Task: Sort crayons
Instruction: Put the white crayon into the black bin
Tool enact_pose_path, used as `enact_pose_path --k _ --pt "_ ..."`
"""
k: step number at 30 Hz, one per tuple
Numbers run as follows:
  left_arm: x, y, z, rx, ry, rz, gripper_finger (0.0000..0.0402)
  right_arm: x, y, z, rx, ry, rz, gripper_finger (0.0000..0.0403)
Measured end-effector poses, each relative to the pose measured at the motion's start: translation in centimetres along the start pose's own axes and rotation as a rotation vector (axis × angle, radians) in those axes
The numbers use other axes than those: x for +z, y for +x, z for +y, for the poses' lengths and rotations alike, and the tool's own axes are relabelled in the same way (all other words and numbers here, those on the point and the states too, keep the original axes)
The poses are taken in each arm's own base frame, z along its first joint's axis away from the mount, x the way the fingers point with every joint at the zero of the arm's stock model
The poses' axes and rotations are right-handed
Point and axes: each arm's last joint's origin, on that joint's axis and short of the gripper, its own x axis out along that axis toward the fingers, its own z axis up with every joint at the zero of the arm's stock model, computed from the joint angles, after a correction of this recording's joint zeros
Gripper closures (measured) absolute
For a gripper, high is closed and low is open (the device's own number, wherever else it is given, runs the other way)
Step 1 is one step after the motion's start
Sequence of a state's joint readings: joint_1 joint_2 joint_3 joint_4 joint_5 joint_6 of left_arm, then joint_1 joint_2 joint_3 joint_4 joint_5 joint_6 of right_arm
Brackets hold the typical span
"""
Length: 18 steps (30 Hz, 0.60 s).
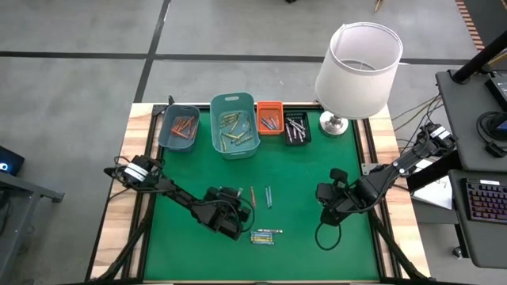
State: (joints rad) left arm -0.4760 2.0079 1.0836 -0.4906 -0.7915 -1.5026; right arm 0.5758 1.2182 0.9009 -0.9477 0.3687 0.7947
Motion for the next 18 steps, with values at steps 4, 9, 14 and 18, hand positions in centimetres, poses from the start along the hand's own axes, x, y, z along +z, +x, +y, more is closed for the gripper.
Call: enact_pose_path --k 4,9,14,18 --pt "-0.1 0.0 0.2 0.012 0.012 0.004 0.0393 -0.1 0.3 0.1 0.008 -0.004 -0.008 0.0351" --pt "0.0 -0.5 0.2 0.003 0.036 0.017 0.0397 -0.3 1.1 0.3 0.037 -0.023 -0.038 0.0351" --pt "1.2 -2.7 0.2 -0.063 0.133 0.008 0.04 -0.1 1.7 0.9 0.097 -0.058 -0.108 0.0351" --pt "3.7 -5.7 -0.1 -0.146 0.216 -0.114 0.0401 0.4 2.3 1.6 0.17 -0.122 -0.228 0.0351"
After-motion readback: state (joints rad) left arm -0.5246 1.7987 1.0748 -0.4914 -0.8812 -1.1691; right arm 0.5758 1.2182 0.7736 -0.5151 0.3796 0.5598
